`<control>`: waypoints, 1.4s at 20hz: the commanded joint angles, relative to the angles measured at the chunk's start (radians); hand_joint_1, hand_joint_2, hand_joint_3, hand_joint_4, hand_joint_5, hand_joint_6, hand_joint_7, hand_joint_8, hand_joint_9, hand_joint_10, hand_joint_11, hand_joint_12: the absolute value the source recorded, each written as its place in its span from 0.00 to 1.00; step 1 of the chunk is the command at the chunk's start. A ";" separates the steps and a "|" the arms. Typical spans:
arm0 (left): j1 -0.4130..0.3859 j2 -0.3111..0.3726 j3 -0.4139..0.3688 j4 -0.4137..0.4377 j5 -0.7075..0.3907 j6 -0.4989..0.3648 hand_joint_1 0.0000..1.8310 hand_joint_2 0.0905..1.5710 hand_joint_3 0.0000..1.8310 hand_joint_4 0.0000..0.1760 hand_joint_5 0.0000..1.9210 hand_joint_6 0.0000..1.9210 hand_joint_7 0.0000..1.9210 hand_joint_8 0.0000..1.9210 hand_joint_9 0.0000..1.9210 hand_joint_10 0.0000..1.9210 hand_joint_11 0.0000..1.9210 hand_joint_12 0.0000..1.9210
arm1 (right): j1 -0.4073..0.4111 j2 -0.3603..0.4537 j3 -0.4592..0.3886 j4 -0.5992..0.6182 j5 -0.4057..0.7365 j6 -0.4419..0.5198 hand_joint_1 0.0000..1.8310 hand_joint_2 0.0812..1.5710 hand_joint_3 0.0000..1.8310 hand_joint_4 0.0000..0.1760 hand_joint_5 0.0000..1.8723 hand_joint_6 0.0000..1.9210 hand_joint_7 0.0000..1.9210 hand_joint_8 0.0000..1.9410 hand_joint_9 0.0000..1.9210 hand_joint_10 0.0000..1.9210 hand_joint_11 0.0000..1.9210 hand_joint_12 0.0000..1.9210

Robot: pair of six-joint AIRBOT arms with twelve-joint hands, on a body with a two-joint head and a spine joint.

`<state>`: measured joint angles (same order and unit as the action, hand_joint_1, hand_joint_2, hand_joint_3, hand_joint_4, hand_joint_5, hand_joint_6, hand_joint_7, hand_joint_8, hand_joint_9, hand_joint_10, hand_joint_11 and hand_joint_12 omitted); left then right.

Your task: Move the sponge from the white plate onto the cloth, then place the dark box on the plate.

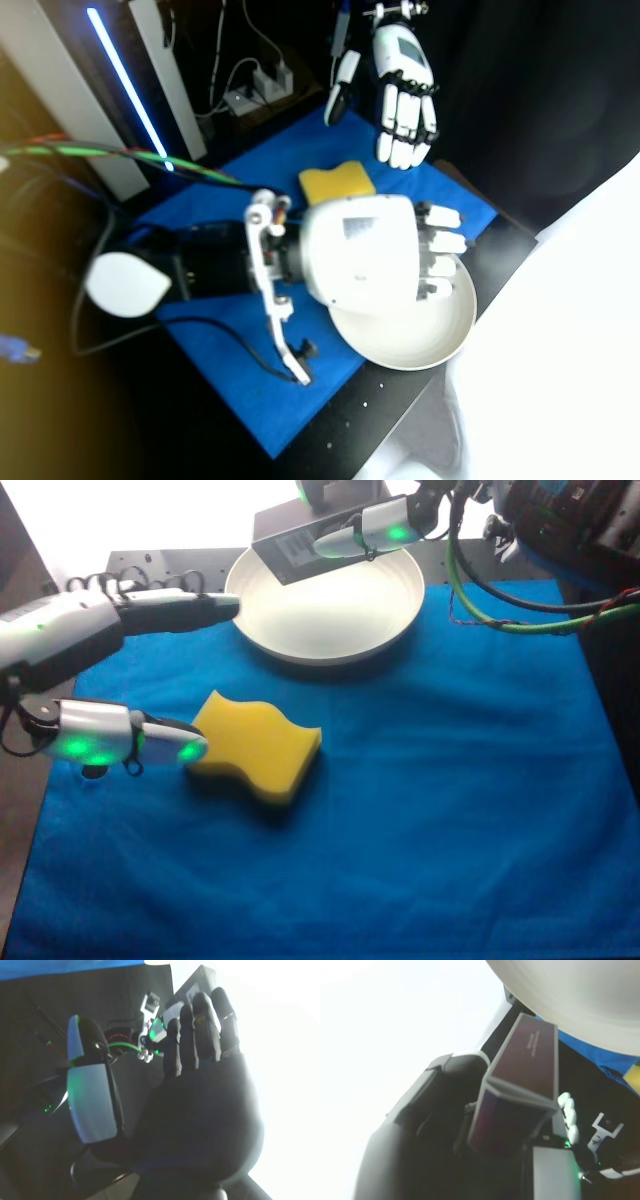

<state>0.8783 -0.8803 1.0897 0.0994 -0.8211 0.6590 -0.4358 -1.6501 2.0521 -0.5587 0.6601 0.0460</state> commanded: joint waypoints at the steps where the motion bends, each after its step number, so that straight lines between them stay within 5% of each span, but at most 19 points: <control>1: -0.014 -0.002 0.006 -0.022 -0.135 -0.008 0.44 0.60 0.00 0.20 0.14 0.00 0.17 0.00 0.20 0.01 0.00 0.48 | 0.007 -0.004 0.009 0.057 0.071 0.006 0.88 0.68 0.01 0.00 0.38 0.86 0.39 0.85 0.44 0.73 0.45 0.87; 3: -0.014 -0.005 0.005 -0.025 -0.147 -0.012 0.45 0.61 0.00 0.21 0.14 0.00 0.17 0.00 0.20 0.00 0.00 0.49 | -0.008 -0.021 0.032 0.057 0.043 0.023 0.89 0.67 0.00 0.00 0.38 0.86 0.38 0.86 0.44 0.69 0.46 0.86; 5: -0.015 -0.012 0.006 -0.030 -0.153 -0.012 0.45 0.62 0.01 0.16 0.14 0.00 0.17 0.00 0.20 0.00 0.00 0.50 | -0.028 -0.035 0.050 0.064 0.014 0.024 0.84 0.62 0.00 0.00 0.37 0.81 0.37 0.78 0.44 0.70 0.39 0.73; 6: -0.015 -0.015 0.007 -0.032 -0.156 -0.012 0.44 0.62 0.00 0.19 0.14 0.00 0.17 0.00 0.20 0.00 0.00 0.50 | -0.035 -0.037 0.052 0.069 0.005 0.024 0.81 0.61 0.00 0.00 0.38 0.81 0.38 0.78 0.42 0.74 0.38 0.78; 7: -0.015 -0.018 0.007 -0.034 -0.159 -0.014 0.45 0.62 0.00 0.22 0.14 0.00 0.17 0.00 0.19 0.00 0.00 0.49 | -0.047 -0.041 0.053 0.082 -0.002 0.024 0.80 0.63 0.00 0.00 0.37 0.85 0.36 0.85 0.38 0.88 0.37 0.94; 8: -0.015 -0.021 0.008 -0.035 -0.163 -0.015 0.45 0.63 0.00 0.17 0.13 0.00 0.18 0.00 0.20 0.00 0.00 0.50 | -0.060 -0.047 0.055 0.098 -0.005 0.024 0.81 0.66 0.00 0.00 0.36 0.86 0.35 0.89 0.37 0.94 0.37 0.99; 11: -0.015 -0.025 0.008 -0.038 -0.170 -0.017 0.44 0.63 0.00 0.08 0.13 0.00 0.20 0.01 0.21 0.00 0.00 0.50 | -0.088 -0.070 0.073 0.106 -0.011 0.059 0.83 0.68 0.00 0.00 0.36 0.88 0.36 0.88 0.39 0.90 0.32 0.99; 12: -0.015 -0.027 0.009 -0.038 -0.172 -0.018 0.44 0.63 0.00 0.06 0.13 0.00 0.20 0.01 0.21 0.00 0.00 0.50 | -0.098 -0.092 0.102 0.088 -0.010 0.114 0.87 0.69 0.00 0.00 0.37 0.86 0.37 0.86 0.40 0.76 0.27 0.93; 13: -0.015 -0.029 0.010 -0.039 -0.173 -0.019 0.43 0.63 0.00 0.05 0.14 0.00 0.19 0.00 0.21 0.00 0.00 0.51 | -0.104 -0.104 0.123 0.075 -0.010 0.146 0.76 0.73 0.01 0.00 0.35 0.83 0.41 0.73 0.35 0.78 0.23 0.91; 14: -0.015 -0.031 0.010 -0.039 -0.174 -0.020 0.44 0.62 0.00 0.03 0.14 0.00 0.19 0.00 0.21 0.00 0.00 0.52 | -0.110 -0.111 0.134 0.067 -0.010 0.164 0.67 0.75 0.00 0.00 0.40 0.65 0.43 0.71 0.35 0.70 0.25 0.89; 15: -0.015 -0.032 0.011 -0.039 -0.174 -0.021 0.43 0.62 0.00 0.05 0.14 0.00 0.19 0.00 0.21 0.00 0.00 0.52 | -0.114 -0.111 0.134 0.066 -0.010 0.166 0.56 0.68 0.00 0.34 0.31 0.26 0.26 0.33 0.28 0.56 0.22 0.82; 16: -0.015 -0.033 0.012 -0.039 -0.175 -0.021 0.43 0.62 0.00 0.05 0.14 0.00 0.19 0.00 0.21 0.00 0.00 0.52 | -0.117 -0.111 0.132 0.065 -0.010 0.166 0.50 0.65 0.00 0.59 0.27 0.08 0.22 0.12 0.25 0.39 0.19 0.71; 17: -0.015 -0.034 0.012 -0.042 -0.176 -0.022 0.43 0.63 0.00 0.04 0.15 0.00 0.19 0.00 0.21 0.00 0.00 0.51 | -0.118 -0.111 0.127 0.062 -0.007 0.166 0.47 0.61 0.00 0.59 0.19 0.02 0.15 0.03 0.18 0.15 0.08 0.54; 18: -0.015 -0.034 0.012 -0.043 -0.177 -0.022 0.43 0.63 0.00 0.02 0.15 0.00 0.19 0.00 0.21 0.00 0.00 0.51 | -0.118 -0.111 0.126 0.061 -0.002 0.166 0.46 0.58 0.00 0.59 0.15 0.00 0.09 0.01 0.12 0.05 0.02 0.42; 19: -0.014 -0.035 0.012 -0.044 -0.177 -0.022 0.42 0.63 0.00 0.03 0.14 0.00 0.19 0.00 0.21 0.00 0.00 0.50 | -0.119 -0.111 0.125 0.061 0.007 0.169 0.44 0.56 0.00 0.92 0.08 0.00 0.02 0.00 0.06 0.01 0.00 0.34; 21: -0.014 -0.036 0.012 -0.045 -0.177 -0.022 0.43 0.63 0.00 0.03 0.15 0.00 0.19 0.00 0.21 0.00 0.00 0.50 | -0.120 -0.109 0.130 0.062 0.034 0.186 0.40 0.52 0.00 1.00 0.01 0.00 0.00 0.00 0.00 0.00 0.00 0.03; 28: -0.003 -0.036 0.008 -0.058 -0.177 -0.023 0.43 0.62 0.00 0.19 0.15 0.00 0.19 0.00 0.20 0.00 0.00 0.49 | -0.123 -0.081 0.115 0.062 0.141 0.204 0.33 0.49 0.00 1.00 0.00 0.00 0.00 0.00 0.00 0.00 0.00 0.00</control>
<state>0.8829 -0.9146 1.0969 0.0589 -0.8787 0.6422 -0.5648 -1.7313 2.1647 -0.5499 0.7036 0.2394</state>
